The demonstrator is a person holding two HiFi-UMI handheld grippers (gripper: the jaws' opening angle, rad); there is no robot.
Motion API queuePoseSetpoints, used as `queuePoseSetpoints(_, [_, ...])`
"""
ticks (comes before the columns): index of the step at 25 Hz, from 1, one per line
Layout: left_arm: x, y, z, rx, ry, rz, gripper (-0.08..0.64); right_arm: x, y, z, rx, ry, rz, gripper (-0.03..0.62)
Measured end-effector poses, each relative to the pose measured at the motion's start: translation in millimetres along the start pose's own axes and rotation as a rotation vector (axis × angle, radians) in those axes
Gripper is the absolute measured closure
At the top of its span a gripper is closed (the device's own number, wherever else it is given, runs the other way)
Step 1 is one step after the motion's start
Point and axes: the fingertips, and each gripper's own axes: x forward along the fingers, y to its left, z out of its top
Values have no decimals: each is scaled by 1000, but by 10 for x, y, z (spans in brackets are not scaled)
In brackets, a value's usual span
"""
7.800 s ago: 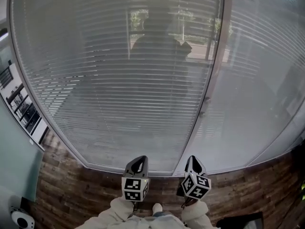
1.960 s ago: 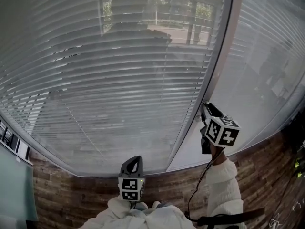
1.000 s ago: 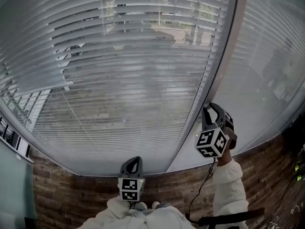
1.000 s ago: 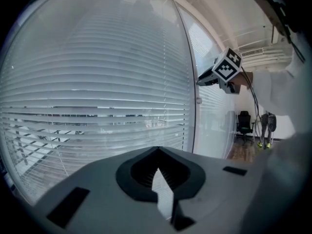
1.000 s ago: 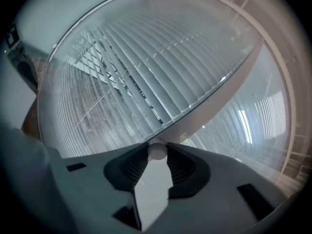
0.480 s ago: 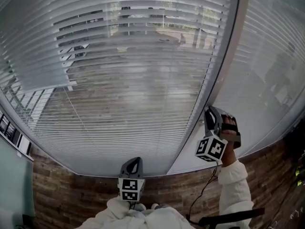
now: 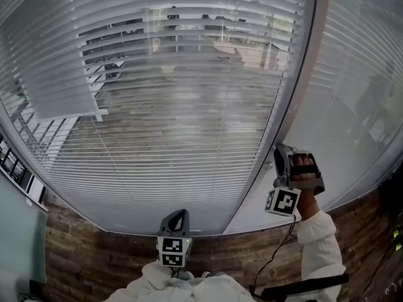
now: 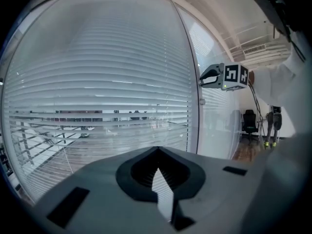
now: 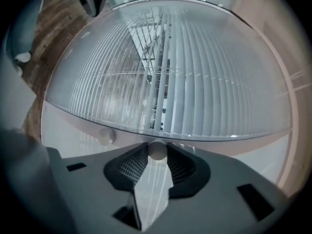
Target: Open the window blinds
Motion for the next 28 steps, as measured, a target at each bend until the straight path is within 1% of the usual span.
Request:
queuePoseSetpoints(3, [-3, -14, 5, 3, -4, 0, 560, -5, 7, -2, -110, 2, -16, 463])
queuePoseSetpoints(4, [-4, -21, 10, 5, -7, 0, 560, -8, 13, 1, -132, 0, -19, 463])
queuePoseSetpoints(5, [-3, -26, 5, 6, -7, 0, 560, -10, 11, 4, -127, -7, -24, 463])
queuePoseSetpoints(6, [0, -30, -8, 6, -4, 1, 560, -9, 1, 5, -79, -19, -30, 462])
queuePoseSetpoints(7, [2, -33, -17, 5, -2, 1, 560, -9, -16, 3, 19, -35, -32, 462])
queuePoseSetpoints(9, [4, -37, -26, 3, 1, 1, 560, -15, -54, -19, 316, -68, -13, 462])
queuePoseSetpoints(12, [7, -42, -12, -3, 4, -1, 560, -39, -91, -96, 769, -83, 66, 449])
queuePoseSetpoints(13, [12, -38, -7, -5, 4, 1, 560, -48, -92, -127, 943, -94, 99, 446])
queuePoseSetpoints(14, [18, -33, -8, -6, 4, 2, 560, -51, -74, -162, 1139, -108, 138, 440])
queuePoseSetpoints(17, [47, -50, -20, -13, 11, -1, 560, -34, 19, -208, 1746, -164, 289, 436])
queuePoseSetpoints(18, [61, -76, -23, -14, 14, -6, 560, -27, 13, -201, 1911, -191, 319, 436])
queuePoseSetpoints(19, [75, -108, -25, -14, 16, -13, 560, -16, -13, -193, 2036, -215, 327, 437])
queuePoseSetpoints(20, [89, -141, -25, -13, 17, -20, 560, 0, -47, -185, 2116, -230, 319, 437])
queuePoseSetpoints(21, [103, -171, -23, -11, 17, -27, 560, 22, -76, -180, 2158, -233, 303, 437])
queuePoseSetpoints(22, [116, -195, -21, -9, 16, -32, 560, 45, -91, -181, 2177, -226, 285, 437])
queuePoseSetpoints(24, [132, -214, -24, -4, 13, -36, 560, 68, -88, -193, 2191, -205, 262, 457])
queuePoseSetpoints(26, [132, -204, -19, -5, 12, -34, 560, 64, -74, -198, 2187, -199, 263, 459])
queuePoseSetpoints(28, [144, -177, -23, -8, 14, -28, 560, 65, -74, -208, 2154, -185, 269, 459])
